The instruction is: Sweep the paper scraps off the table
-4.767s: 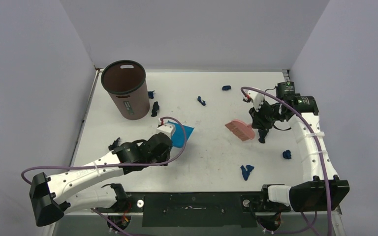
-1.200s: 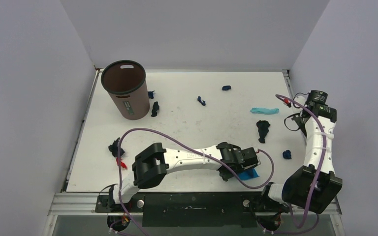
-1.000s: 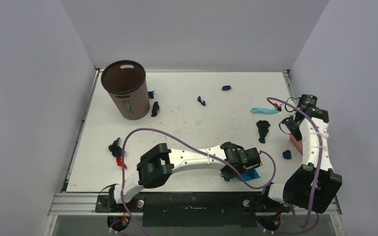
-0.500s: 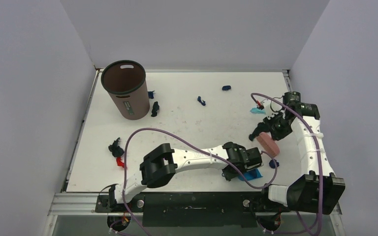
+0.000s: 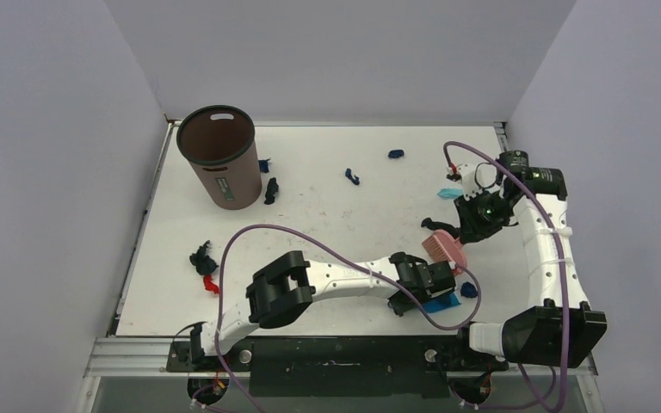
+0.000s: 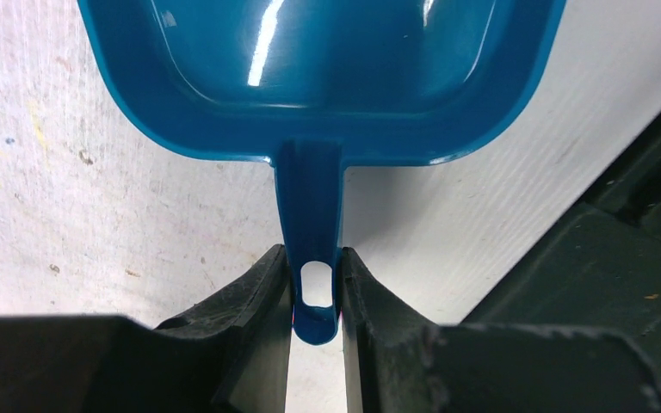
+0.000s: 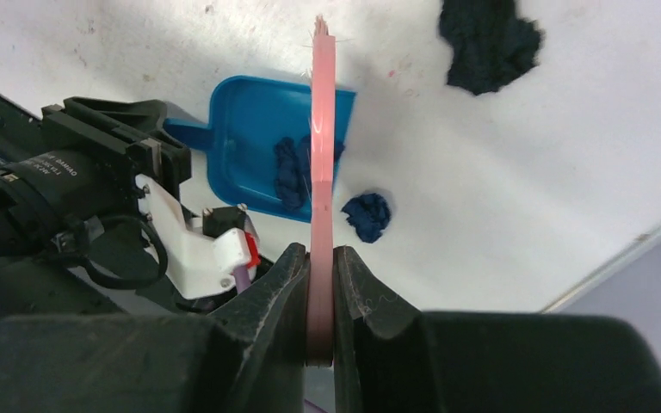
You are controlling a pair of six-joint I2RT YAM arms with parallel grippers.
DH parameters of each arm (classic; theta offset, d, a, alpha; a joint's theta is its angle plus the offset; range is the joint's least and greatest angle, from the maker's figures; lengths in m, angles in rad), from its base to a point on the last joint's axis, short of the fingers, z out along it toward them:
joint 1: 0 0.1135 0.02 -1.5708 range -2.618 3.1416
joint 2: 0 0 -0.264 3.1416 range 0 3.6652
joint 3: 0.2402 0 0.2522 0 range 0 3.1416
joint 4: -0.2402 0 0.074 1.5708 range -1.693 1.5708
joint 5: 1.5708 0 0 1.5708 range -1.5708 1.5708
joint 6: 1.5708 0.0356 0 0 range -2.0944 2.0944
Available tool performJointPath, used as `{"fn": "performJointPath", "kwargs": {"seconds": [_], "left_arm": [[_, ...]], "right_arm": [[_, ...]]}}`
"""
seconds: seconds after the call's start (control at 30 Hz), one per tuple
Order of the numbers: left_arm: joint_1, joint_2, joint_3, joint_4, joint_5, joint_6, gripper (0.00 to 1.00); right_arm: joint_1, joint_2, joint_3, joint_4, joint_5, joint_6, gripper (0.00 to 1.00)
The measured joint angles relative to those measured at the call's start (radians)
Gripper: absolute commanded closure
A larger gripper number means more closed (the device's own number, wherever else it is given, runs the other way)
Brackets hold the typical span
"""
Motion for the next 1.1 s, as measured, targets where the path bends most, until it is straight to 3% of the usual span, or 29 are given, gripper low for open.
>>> {"fn": "performJointPath", "kwargs": {"seconds": [0.2,0.3,0.53,0.67,0.8,1.1], "left_arm": [[0.008,-0.038,-0.055,0.009,-0.019,-0.001,1.00],[0.009,-0.058,-0.059,0.004,-0.021,0.001,1.00],[0.012,-0.077,-0.034,-0.055,0.020,0.036,1.00],[0.010,-0.068,0.044,-0.139,0.029,0.067,1.00],[0.006,-0.031,0.141,-0.197,0.029,0.087,1.00],[0.006,0.103,0.248,-0.294,0.030,0.110,1.00]], "right_arm": [[0.000,0.009,0.171,0.012,0.127,0.008,0.95],[0.000,0.001,0.171,0.041,0.241,0.011,0.95],[-0.016,-0.105,-0.094,0.210,0.545,0.028,0.95],[-0.029,-0.140,-0.190,0.261,0.642,0.042,0.95],[-0.034,-0.138,-0.239,0.275,0.638,0.073,0.95],[-0.026,-0.042,-0.195,0.214,0.416,0.143,0.95]]}}
